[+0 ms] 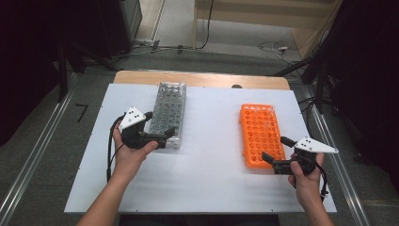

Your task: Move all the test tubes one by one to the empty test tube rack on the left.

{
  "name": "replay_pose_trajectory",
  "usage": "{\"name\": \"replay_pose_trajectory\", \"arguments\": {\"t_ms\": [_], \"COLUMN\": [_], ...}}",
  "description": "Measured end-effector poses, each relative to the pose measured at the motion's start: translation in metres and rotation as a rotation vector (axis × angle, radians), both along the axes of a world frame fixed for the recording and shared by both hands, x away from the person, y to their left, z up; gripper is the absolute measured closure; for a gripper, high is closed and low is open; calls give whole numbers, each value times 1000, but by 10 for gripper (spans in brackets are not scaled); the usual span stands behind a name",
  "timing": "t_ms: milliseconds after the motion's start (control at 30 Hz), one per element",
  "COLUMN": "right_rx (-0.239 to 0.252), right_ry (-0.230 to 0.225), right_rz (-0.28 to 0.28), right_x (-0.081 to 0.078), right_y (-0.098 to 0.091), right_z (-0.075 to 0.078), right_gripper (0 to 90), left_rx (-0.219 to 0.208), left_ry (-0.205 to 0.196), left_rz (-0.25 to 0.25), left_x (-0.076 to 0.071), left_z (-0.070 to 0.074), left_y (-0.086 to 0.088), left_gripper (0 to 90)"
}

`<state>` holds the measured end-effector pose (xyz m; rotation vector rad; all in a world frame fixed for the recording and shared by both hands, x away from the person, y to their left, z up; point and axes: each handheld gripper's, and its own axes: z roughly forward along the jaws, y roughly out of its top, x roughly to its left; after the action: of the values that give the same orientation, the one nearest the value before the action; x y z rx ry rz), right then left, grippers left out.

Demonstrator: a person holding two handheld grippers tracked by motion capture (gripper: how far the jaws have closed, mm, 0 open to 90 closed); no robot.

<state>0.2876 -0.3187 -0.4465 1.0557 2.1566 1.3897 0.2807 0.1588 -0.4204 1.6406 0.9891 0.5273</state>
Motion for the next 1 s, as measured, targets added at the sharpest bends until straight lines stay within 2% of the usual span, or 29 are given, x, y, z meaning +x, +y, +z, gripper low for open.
{"name": "replay_pose_trajectory", "arguments": {"t_ms": [167,267,367,567,700,767,800,900,967,1000], "right_rx": [-11,-29,-34,-21,-13,-13,-14,-47,-86,-95], "right_ry": [11,12,18,60,71,92,104,125,126,125], "right_rz": [-7,-16,-24,-20,-66,-69,-71,-85,-93,-100], "right_x": [11,20,29,49,58,63,65,69,71,72], "right_y": [2,4,4,1,-3,-3,-3,-1,1,2], "right_z": [1,2,5,9,9,5,3,-2,-6,-8], "right_gripper": [0,0,20,45,194,243,309,404,463,519], "left_rx": [22,15,26,5,0,-7,-3,-6,-1,-13], "left_ry": [-26,-37,-24,-15,-17,-19,-19,-20,-9,3], "left_rz": [-2,-1,-10,-12,-5,3,9,22,22,19], "left_x": [-19,-25,-25,-24,-23,-22,-22,-19,-17,-15], "left_z": [-4,-8,-11,-15,-13,-11,-10,-10,-12,-13], "left_y": [-2,-3,-5,-7,-6,-6,-5,-5,-4,-3], "left_gripper": [0,0,0,0,0,0,0,0,0,0]}}
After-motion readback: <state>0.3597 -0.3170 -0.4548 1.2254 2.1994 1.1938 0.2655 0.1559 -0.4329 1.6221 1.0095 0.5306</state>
